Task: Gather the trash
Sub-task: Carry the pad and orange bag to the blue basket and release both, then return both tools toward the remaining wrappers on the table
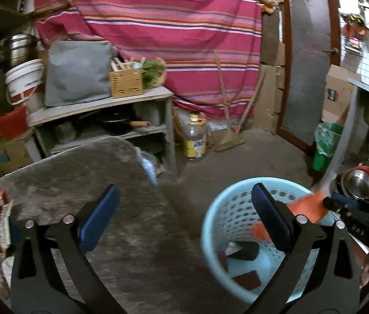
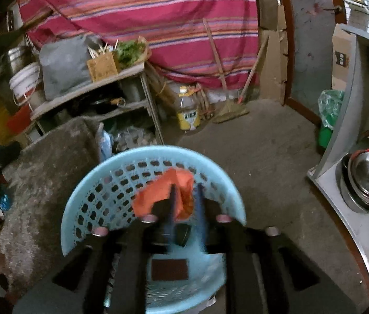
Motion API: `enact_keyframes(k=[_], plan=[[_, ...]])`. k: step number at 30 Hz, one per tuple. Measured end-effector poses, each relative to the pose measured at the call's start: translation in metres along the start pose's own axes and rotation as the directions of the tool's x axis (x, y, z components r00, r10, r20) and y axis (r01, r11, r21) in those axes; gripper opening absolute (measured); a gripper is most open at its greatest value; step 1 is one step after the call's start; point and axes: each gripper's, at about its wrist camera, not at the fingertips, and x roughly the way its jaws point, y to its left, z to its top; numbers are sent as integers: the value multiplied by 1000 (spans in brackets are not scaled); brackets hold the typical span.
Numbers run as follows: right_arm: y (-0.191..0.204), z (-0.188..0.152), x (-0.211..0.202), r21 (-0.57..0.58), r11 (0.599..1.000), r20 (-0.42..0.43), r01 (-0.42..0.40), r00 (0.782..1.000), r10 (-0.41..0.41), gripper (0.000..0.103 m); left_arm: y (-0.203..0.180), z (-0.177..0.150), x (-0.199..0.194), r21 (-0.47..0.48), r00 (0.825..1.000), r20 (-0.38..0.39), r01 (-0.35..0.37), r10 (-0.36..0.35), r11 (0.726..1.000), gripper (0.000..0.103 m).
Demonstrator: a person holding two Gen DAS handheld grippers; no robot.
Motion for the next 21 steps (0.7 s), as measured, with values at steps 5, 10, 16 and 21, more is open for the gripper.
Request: enact_keyframes(k=[5,10,16,21], plan=[[10,0,9,24,999,-14,35,999,-35,79,38,-7,-17,-17,996,4,-85,85,996,98],[26,2,6,33,998,12,44,999,-45,92,87,-18,-42,-51,990,0,-142,142,989,98],[74,3,6,1,1000,30,7,1000,-7,96,160,-40,-75,-66,966,-19,-258,257,964,98],[128,2,6,-78,997,41,-20,999,24,98,223,-60,-93,-83,940,-59,-340,336,937,98]])
